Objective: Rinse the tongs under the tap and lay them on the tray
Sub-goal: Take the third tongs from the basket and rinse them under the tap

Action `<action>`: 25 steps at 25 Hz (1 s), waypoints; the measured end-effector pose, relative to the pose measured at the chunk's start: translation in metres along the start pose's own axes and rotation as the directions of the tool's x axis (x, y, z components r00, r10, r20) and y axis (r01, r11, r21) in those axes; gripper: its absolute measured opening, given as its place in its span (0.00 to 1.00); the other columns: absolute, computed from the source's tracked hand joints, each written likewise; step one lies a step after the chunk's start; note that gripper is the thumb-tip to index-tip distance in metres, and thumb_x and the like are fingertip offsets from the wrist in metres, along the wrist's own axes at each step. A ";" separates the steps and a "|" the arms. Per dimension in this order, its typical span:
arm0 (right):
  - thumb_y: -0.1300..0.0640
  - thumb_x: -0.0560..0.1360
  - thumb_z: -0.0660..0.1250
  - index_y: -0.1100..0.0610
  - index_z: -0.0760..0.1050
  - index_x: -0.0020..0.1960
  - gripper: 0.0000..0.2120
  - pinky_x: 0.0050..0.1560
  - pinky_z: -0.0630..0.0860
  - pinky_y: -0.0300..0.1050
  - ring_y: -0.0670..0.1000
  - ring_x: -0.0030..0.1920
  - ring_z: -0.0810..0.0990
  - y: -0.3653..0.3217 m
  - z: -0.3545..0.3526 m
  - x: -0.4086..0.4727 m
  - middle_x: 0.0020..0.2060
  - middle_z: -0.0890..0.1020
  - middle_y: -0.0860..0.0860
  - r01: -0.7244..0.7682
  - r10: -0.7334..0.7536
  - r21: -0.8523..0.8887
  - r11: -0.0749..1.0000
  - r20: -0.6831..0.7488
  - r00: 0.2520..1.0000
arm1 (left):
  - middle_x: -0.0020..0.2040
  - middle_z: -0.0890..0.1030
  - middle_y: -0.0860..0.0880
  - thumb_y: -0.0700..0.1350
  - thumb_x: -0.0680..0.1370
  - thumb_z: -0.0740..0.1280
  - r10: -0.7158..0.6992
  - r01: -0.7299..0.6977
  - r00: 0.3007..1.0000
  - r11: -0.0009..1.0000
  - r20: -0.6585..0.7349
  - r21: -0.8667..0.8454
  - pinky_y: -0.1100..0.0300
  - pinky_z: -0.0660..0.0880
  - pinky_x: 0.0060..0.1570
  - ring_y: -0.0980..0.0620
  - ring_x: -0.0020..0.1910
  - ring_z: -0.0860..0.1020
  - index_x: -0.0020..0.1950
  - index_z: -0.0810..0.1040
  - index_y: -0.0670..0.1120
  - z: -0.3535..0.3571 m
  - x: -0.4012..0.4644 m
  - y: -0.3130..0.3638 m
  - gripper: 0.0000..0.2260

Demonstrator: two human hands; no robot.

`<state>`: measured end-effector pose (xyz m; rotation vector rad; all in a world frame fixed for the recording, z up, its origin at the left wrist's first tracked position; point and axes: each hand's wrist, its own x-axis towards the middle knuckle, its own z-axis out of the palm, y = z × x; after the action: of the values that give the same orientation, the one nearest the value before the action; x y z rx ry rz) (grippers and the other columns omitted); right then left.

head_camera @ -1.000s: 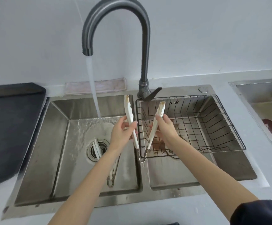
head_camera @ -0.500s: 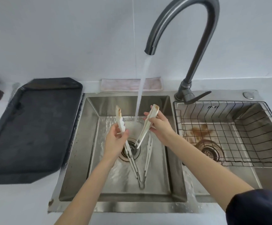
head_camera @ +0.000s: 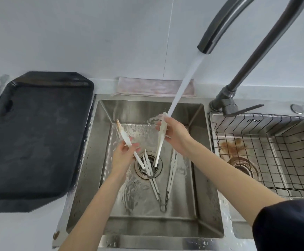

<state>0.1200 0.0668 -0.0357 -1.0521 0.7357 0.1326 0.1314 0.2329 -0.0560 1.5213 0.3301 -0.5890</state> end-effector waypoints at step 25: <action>0.55 0.80 0.54 0.53 0.73 0.45 0.10 0.32 0.70 0.37 0.44 0.27 0.72 -0.028 -0.026 -0.017 0.29 0.73 0.46 0.141 -0.193 0.175 0.974 0.328 0.925 | 0.52 0.80 0.46 0.37 0.79 0.56 -0.043 0.058 0.969 0.997 0.244 -0.053 0.59 0.81 0.40 0.49 0.47 0.81 0.56 0.71 0.45 0.034 -0.010 0.014 0.08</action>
<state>0.1062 0.0351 -0.0121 -0.9133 0.3310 0.1089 0.1259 0.2004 -0.0379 1.3695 0.1963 -0.7908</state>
